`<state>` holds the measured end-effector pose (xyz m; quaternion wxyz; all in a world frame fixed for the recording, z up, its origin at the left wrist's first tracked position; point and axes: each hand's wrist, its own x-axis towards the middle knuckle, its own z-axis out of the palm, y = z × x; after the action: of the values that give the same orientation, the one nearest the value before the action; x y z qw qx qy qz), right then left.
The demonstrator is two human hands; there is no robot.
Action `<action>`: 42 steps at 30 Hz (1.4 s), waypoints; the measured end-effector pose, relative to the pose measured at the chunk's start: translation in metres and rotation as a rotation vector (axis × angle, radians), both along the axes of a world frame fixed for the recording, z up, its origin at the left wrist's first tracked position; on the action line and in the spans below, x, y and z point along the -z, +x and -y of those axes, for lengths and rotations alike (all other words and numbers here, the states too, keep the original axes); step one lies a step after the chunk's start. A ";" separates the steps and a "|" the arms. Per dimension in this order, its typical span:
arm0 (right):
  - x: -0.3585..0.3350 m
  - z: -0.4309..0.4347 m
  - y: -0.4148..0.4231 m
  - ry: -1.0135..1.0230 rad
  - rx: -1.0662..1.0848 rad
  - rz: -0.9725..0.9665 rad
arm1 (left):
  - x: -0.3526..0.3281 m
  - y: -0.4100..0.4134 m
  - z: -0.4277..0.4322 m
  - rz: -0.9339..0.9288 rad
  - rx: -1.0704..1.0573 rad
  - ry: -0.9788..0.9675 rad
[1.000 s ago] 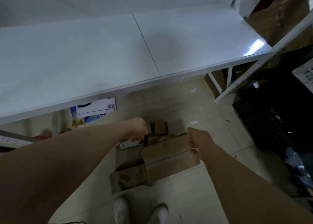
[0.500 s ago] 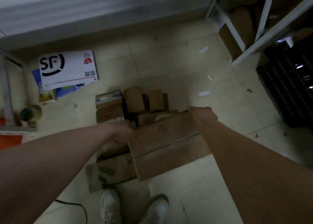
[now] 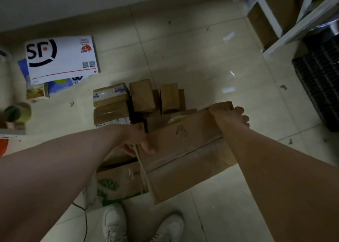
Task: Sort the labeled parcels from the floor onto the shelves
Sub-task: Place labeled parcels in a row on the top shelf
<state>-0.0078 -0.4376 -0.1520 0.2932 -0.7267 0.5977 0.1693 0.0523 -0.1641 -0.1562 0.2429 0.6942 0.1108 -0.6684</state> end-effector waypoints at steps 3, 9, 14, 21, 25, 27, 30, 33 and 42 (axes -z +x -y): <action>-0.016 0.004 -0.002 -0.051 0.008 0.004 | -0.017 0.005 0.001 -0.055 0.040 -0.041; -0.108 0.018 0.007 -0.117 0.088 0.107 | -0.108 0.035 0.018 0.007 0.099 -0.099; -0.235 0.025 0.019 -0.174 0.142 0.178 | -0.234 0.058 0.029 0.104 0.129 -0.156; -0.440 0.019 0.009 -0.179 0.189 0.301 | -0.442 0.071 0.027 0.248 0.224 -0.238; -0.558 0.014 0.003 -0.231 0.232 0.446 | -0.559 0.069 0.020 0.425 0.252 -0.314; -0.609 0.011 -0.003 -0.251 0.243 0.519 | -0.610 0.069 0.016 0.479 0.263 -0.350; -0.671 0.008 -0.017 -0.233 0.294 0.661 | -0.677 0.066 0.010 0.592 0.285 -0.385; -0.721 0.000 -0.032 -0.134 0.356 0.837 | -0.731 0.058 0.008 0.778 0.312 -0.406; -0.826 -0.038 -0.054 -0.003 0.487 1.145 | -0.833 0.049 -0.020 1.493 0.461 -0.405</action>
<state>-0.0616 -0.4000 0.6745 0.5964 -0.5455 0.4944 -0.3199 0.1010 -0.1442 0.6765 0.2302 0.9054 -0.3500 -0.0686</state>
